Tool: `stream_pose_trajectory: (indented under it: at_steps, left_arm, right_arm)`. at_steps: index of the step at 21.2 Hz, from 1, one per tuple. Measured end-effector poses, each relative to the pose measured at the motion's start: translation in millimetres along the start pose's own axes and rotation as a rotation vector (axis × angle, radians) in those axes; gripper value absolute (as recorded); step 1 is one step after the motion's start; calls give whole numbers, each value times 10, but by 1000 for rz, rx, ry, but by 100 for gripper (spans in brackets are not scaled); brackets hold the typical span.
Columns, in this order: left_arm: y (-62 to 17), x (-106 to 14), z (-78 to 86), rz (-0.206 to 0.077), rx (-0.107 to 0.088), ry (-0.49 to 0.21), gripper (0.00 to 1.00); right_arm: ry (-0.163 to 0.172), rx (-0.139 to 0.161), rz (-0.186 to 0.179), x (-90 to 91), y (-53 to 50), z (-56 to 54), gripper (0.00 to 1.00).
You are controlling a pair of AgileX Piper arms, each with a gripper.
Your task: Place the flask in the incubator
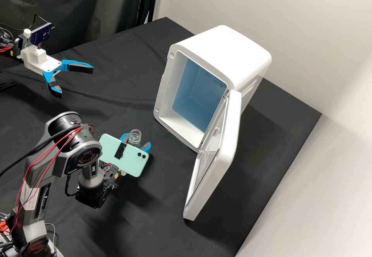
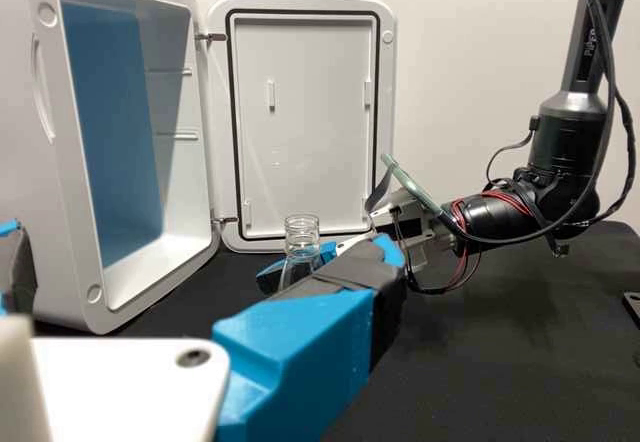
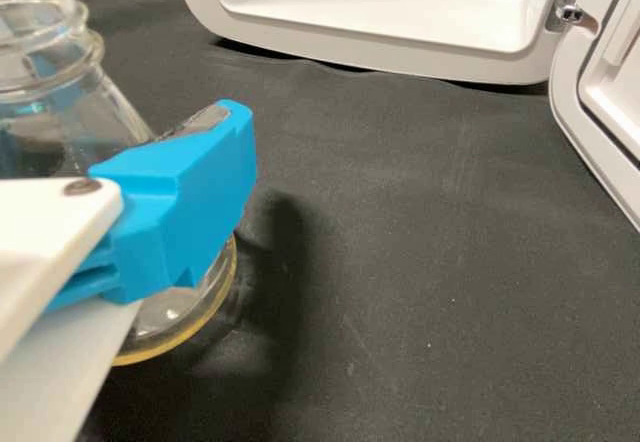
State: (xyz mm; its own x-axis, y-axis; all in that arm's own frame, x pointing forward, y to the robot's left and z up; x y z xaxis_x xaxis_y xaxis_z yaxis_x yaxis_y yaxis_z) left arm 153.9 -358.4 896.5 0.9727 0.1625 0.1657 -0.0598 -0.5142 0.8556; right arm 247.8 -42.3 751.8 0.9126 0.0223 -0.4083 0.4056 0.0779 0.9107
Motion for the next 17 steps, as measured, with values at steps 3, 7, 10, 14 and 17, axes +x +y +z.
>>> stream_pose_trajectory:
  at_steps: [3, 7, 10, 14, 17]
  left_arm:
    - [0, 0, 0, 0, 0, 0, 100]
    - [0, 0, 0, 0, 0, 0, 100]
    - [0, 0, 0, 0, 0, 0, 100]
    - [0, 0, 0, 0, 0, 0, 100]
    - [0, 0, 0, 0, 0, 0, 100]
  right_arm:
    - [0, 0, 0, 0, 0, 0, 0]
    - [-1, -6, 2, -7, 16, -13, 0]
    - [-9, -1, 49, -99, 137, -39, 0]
    - [-12, 39, 224, -369, 485, -95, 0]
    - [-16, 62, 318, -577, 644, -113, 0]
